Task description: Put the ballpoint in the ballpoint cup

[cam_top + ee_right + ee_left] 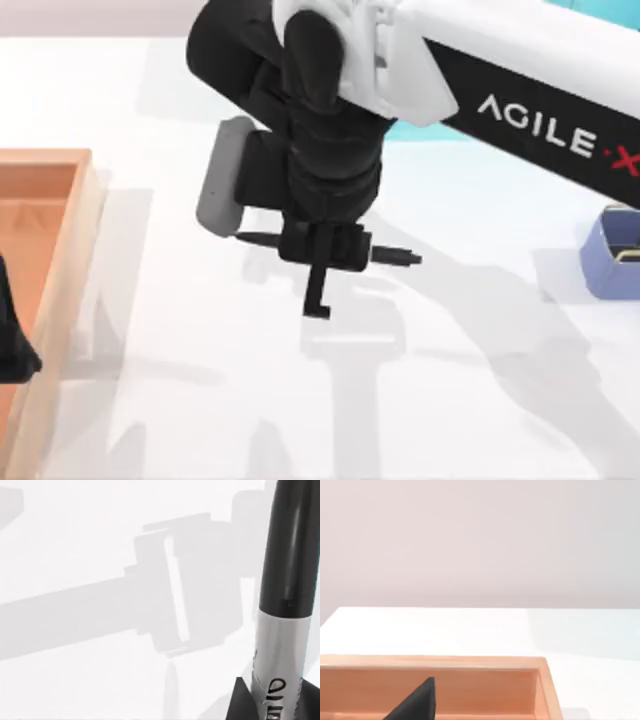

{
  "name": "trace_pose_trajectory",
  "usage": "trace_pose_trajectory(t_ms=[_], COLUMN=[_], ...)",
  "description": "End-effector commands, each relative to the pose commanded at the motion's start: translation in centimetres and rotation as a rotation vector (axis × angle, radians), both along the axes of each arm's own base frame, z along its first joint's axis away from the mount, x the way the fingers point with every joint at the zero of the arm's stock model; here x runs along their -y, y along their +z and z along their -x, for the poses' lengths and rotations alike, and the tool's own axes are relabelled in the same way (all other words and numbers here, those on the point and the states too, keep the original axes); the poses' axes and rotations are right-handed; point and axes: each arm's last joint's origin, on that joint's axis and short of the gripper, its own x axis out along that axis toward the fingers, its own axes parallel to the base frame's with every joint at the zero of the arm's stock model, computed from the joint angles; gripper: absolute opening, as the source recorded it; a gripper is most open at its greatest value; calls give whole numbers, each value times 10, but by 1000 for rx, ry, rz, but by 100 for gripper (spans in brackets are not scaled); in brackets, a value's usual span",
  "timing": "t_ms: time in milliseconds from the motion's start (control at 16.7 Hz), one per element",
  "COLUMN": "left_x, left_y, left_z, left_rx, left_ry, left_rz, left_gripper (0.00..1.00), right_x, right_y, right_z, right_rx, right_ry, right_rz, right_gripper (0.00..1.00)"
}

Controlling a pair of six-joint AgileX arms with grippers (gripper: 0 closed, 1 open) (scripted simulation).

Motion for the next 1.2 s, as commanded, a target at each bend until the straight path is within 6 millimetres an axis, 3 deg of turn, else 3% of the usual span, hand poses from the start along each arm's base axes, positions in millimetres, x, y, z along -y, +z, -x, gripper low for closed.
trace_pose_trajectory(t_ms=[240,480,840,1020,1200], left_x=[0,0,0,0,0], left_y=[0,0,0,0,0], left_z=[0,0,0,0,0], left_rx=[0,0,0,0,0], left_ry=[0,0,0,0,0], left_rz=[0,0,0,0,0], left_gripper=[100,100,100,100,100], right_x=[21,75,209,285,353], right_y=[7,11,-24,-50,-67], right_z=[-19,-57,-102,-103,-89], right_rx=[-11,-34,-69,-39,51], right_ry=[-5,-11,-36,-59,-59], right_rz=[-126,-400,-899,-1149,-1359], right_gripper=[0,0,0,0,0])
